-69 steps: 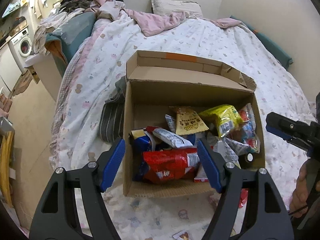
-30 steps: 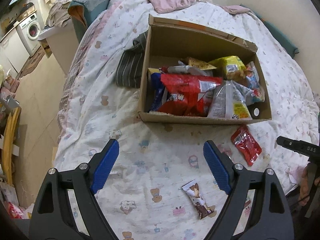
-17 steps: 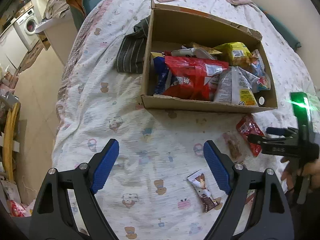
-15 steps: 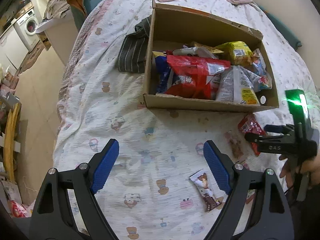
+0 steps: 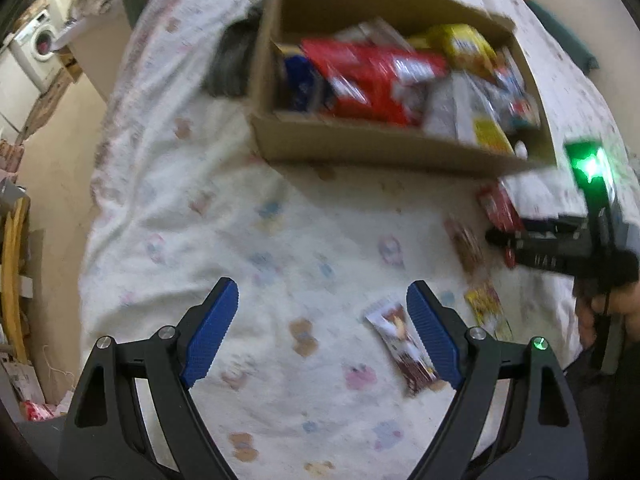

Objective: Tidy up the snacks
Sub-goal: 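Grasp the red pouch with the right gripper while the left gripper grasps the chocolate wafer, then carry the chocolate wafer into the box with the left gripper while the right gripper carries the red pouch in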

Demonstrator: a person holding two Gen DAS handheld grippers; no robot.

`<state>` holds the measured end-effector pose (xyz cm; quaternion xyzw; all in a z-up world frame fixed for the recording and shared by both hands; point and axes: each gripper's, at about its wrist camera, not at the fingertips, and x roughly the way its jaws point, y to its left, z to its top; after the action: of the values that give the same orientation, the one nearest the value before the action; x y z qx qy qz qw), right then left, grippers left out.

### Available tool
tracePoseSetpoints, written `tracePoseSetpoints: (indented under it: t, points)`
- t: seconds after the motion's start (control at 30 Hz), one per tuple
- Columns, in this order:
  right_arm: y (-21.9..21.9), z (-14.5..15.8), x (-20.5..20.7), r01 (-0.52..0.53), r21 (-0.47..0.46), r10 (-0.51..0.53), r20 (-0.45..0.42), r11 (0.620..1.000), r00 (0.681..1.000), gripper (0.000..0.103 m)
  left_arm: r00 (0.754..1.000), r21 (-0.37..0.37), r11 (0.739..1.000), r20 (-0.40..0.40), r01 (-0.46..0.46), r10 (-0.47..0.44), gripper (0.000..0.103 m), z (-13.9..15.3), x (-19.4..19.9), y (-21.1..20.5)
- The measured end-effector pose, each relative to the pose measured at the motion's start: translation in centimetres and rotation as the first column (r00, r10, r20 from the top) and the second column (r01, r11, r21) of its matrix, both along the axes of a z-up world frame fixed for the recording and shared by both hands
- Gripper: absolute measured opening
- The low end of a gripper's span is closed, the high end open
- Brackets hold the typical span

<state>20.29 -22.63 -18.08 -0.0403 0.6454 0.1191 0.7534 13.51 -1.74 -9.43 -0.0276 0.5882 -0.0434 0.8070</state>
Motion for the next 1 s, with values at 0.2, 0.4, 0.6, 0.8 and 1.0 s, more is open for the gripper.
tracePoseSetpoints:
  t: [0.2,0.4,0.6,0.8,1.0]
  points:
    - [-1.6,1.3,-1.2,0.028,0.050,-0.028,0.003,0.998,1.000,0.047,0.992,-0.055,0.998,-0.126,0.021,-0.027,0.084,-3.2,-1.2,-3.2]
    - [-3.4,2.8,-2.9,0.058,0.087,-0.061,0.030,0.995,0.998,0.047,0.981,-0.041,0.998,-0.189,0.048,-0.055,0.068,-5.2,-1.1,-5.2]
    - [-6.7,4.4,-4.1,0.072,0.119,-0.079,0.053,0.990,0.995,0.047,0.975,-0.023,0.998,-0.213,0.051,-0.055,0.048,-6.2,-1.0,-5.9]
    - [-7.7,5.5,-5.2,0.084,0.142,-0.095,0.067,0.986,0.993,0.047,0.976,0.009,0.998,-0.207,0.062,-0.059,0.014,-6.1,-0.6,-6.4]
    - [-7.8,6.2,-5.3,0.078,0.165,-0.093,0.082,0.983,0.992,0.047,0.985,0.032,0.996,-0.155,0.088,-0.082,0.013,-5.0,0.6,-6.7]
